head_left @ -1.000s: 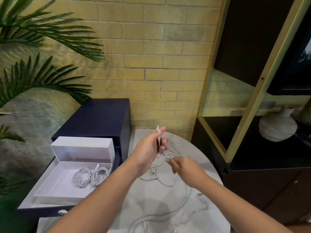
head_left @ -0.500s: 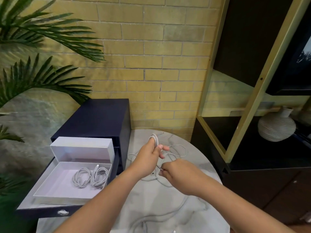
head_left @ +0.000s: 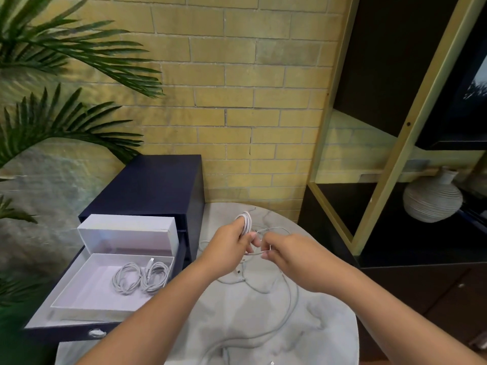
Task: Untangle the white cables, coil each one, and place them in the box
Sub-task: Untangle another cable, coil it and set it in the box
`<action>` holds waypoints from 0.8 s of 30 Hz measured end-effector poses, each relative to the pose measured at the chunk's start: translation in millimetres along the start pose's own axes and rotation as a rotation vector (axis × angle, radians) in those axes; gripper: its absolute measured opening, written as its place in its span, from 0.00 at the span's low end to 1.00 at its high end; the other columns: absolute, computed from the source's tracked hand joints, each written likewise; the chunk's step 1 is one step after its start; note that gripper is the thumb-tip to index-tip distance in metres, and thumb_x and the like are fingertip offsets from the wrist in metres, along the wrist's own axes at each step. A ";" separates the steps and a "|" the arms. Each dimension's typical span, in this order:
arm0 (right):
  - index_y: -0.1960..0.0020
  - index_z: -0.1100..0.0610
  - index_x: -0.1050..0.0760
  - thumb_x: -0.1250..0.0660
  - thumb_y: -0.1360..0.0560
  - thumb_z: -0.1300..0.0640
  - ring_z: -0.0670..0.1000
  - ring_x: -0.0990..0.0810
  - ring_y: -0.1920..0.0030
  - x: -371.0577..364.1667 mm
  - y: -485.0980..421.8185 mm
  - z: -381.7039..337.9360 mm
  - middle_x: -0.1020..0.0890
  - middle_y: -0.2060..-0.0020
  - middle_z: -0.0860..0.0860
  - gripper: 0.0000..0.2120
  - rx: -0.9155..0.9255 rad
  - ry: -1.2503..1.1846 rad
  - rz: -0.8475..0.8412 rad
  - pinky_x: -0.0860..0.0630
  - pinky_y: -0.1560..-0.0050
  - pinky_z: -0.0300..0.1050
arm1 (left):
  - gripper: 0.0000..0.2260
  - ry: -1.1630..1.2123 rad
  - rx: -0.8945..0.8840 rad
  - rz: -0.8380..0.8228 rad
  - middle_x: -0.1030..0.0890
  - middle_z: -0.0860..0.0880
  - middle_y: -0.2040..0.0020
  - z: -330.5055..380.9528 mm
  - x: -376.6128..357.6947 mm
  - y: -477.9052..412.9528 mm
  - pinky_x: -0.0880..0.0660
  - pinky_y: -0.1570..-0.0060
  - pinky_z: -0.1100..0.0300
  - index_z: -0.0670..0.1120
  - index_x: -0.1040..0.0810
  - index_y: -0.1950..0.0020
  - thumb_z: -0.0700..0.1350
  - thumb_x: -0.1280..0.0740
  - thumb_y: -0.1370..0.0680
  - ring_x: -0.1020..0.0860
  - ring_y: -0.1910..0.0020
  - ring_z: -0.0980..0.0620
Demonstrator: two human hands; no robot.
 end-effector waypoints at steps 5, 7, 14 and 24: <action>0.46 0.50 0.22 0.40 0.20 0.51 0.42 0.26 0.59 16.8 -4.6 2.2 0.21 0.59 0.43 0.09 0.049 0.015 0.079 0.28 0.57 0.42 | 0.05 0.182 0.109 -0.218 0.20 0.51 0.61 -7.7 -15.8 5.0 0.25 0.56 0.66 0.46 0.31 0.42 0.43 0.44 0.17 0.22 0.64 0.56; 0.44 0.51 0.21 0.40 0.20 0.54 0.43 0.25 0.53 21.8 -7.6 8.3 0.20 0.54 0.43 0.10 0.075 0.040 0.072 0.27 0.51 0.41 | 0.07 0.197 0.134 -0.284 0.23 0.51 0.65 -7.7 -19.3 9.0 0.28 0.62 0.67 0.47 0.29 0.42 0.43 0.45 0.16 0.25 0.67 0.56; 0.44 0.48 0.20 0.37 0.21 0.54 0.42 0.33 0.54 29.7 -13.6 23.4 0.24 0.54 0.41 0.09 0.121 0.111 0.095 0.32 0.49 0.42 | 0.12 0.266 0.191 -0.402 0.28 0.50 0.68 2.4 -22.8 17.9 0.32 0.69 0.69 0.41 0.23 0.47 0.43 0.45 0.17 0.30 0.71 0.57; 0.48 0.48 0.18 0.33 0.24 0.55 0.41 0.29 0.53 40.8 -11.2 26.5 0.24 0.58 0.40 0.07 0.114 -0.071 0.070 0.31 0.50 0.37 | 0.11 0.493 0.243 -0.478 0.37 0.52 0.71 4.1 -30.0 22.1 0.38 0.71 0.64 0.44 0.23 0.57 0.46 0.40 0.18 0.39 0.73 0.55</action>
Point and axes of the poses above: each hand's wrist, its own y-axis away from the middle knuckle, its own x-axis out of the back of the hand, z = x × y, the point moved 9 cm from there along -y, towards the middle knuckle
